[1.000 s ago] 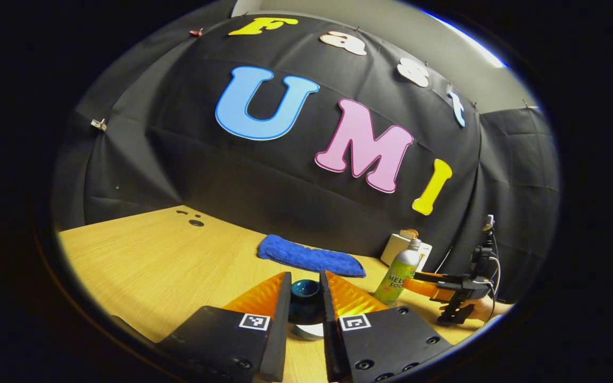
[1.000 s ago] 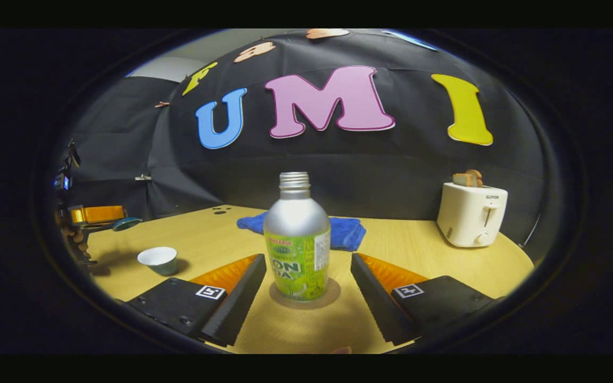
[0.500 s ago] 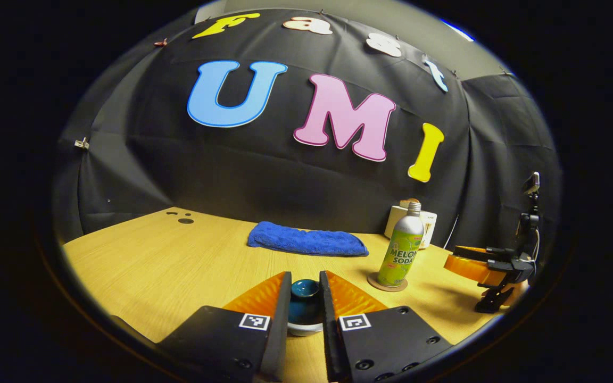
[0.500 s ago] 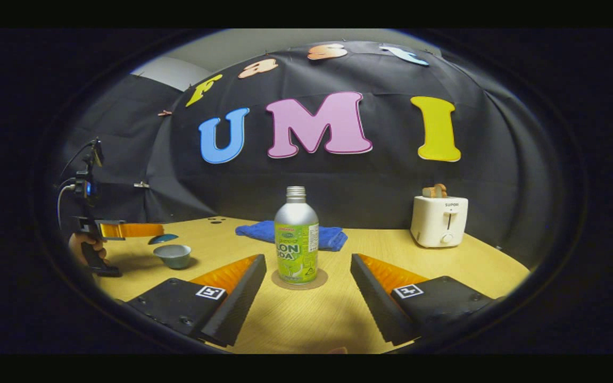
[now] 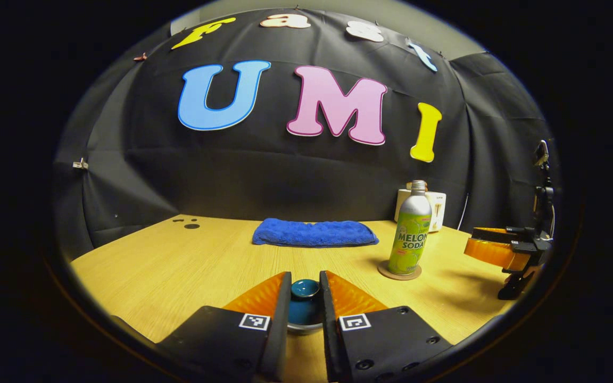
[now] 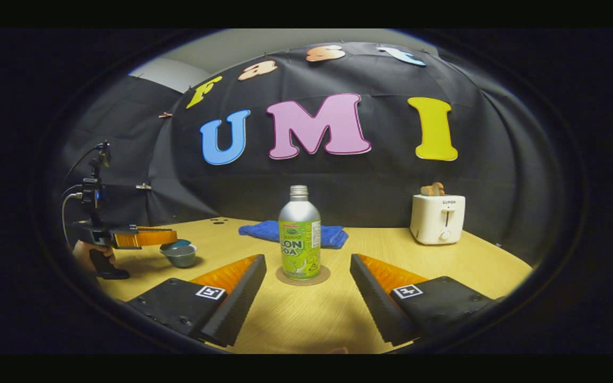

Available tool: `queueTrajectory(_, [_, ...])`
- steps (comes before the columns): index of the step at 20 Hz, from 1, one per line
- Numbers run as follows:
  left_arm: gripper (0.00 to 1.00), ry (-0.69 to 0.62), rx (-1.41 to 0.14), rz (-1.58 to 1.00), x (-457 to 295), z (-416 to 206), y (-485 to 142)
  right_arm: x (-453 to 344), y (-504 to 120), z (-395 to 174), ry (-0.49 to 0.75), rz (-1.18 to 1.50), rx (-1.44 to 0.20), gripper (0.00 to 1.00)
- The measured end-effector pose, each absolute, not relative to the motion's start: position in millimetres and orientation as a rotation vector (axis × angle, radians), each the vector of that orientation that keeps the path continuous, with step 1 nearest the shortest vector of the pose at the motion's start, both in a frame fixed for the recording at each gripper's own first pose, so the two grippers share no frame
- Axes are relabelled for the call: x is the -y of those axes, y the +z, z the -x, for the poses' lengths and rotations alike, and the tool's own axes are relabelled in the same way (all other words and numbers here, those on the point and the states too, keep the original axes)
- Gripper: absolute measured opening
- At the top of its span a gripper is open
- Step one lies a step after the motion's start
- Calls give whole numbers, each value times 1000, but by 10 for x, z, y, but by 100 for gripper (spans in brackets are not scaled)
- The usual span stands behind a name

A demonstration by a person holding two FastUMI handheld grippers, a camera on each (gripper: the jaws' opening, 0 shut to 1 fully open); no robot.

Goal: Open the teacup lid with one hand, grasp the water bottle and pour water into the teacup with the other hand; after pouring, place the water bottle on the coaster and then close the teacup lid.

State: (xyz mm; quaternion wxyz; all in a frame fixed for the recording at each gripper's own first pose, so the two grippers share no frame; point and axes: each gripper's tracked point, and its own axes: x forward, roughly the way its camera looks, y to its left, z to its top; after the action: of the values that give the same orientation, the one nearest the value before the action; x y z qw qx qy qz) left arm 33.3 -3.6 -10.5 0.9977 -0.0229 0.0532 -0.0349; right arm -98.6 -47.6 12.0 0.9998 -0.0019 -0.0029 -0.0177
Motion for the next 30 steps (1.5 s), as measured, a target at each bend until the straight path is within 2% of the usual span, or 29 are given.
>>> queueTrajectory(1, [36,-68,-113,37,45,-340,-108,486,118,985,-42,4,5,98])
queueTrajectory(2, [33,-67,-118,26,69,-349,-114,493,117,988,-46,5,5,98])
queueTrajectory(11, [33,-38,-152,-28,94,-403,-166,495,120,986,-52,4,6,98])
queueTrajectory(20, [37,2,-187,-58,73,-423,-222,491,120,989,-52,4,5,98])
queueTrajectory(23, [49,22,-168,-52,55,-396,-198,496,122,986,-53,4,5,98])
queueTrajectory(26, [68,26,-112,-38,41,-326,-111,492,121,986,-53,5,5,98])
queueTrajectory(30, [84,6,-32,-13,40,-250,-15,491,119,989,-53,5,5,98])
